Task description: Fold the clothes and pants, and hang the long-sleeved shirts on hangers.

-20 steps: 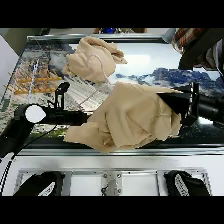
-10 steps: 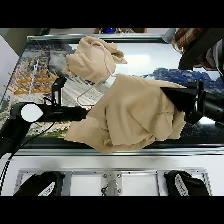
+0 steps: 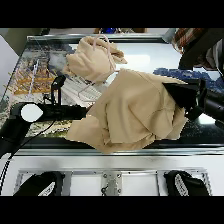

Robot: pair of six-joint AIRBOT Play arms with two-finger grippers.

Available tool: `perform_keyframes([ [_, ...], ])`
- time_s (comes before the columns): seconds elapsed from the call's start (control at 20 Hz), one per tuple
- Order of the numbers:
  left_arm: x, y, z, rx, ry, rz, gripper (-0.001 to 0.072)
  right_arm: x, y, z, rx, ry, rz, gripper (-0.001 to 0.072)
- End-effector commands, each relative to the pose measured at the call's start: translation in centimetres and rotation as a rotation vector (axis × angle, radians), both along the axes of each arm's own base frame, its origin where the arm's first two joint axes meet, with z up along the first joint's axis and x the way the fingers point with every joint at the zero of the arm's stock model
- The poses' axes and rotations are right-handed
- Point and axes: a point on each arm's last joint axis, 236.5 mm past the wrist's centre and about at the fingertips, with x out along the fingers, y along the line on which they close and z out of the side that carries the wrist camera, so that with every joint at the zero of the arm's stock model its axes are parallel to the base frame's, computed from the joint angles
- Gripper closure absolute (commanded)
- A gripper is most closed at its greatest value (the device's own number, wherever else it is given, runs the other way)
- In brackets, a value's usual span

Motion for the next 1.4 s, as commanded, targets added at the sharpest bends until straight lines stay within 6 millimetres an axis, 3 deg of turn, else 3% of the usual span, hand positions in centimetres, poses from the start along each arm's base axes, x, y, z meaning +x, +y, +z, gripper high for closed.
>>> perform_keyframes([
  [0.0, 0.5, -0.1, 0.4, -0.011, -0.022, 0.012, 0.0683, -0.8, -0.3, 4.0, 0.171, -0.050, 0.032, 0.0695],
  [0.45, 2.0, -2.2, 1.2, -0.049, 0.008, -0.043, 0.0683, -1.6, 1.7, 4.4, 0.194, -0.044, 0.088, 0.0695],
  [0.8, 4.3, 1.6, 1.0, -0.046, 0.009, 0.070, 0.0683, -2.5, 1.9, 5.1, 0.199, -0.064, 0.100, 0.0695],
  [0.95, 4.6, 2.2, 1.0, -0.041, 0.002, 0.079, 0.0683, -2.5, 1.9, 5.0, 0.199, -0.064, 0.101, 0.0695],
  [1.2, 4.9, 3.5, 0.5, 0.034, -0.018, 0.068, 0.0683, -2.5, 2.4, 3.6, 0.122, -0.056, 0.091, 0.0695],
  [1.35, 5.3, 4.8, 1.4, 0.101, -0.048, 0.059, 0.0683, -2.6, 2.6, 2.9, 0.086, -0.053, 0.092, 0.0695],
])
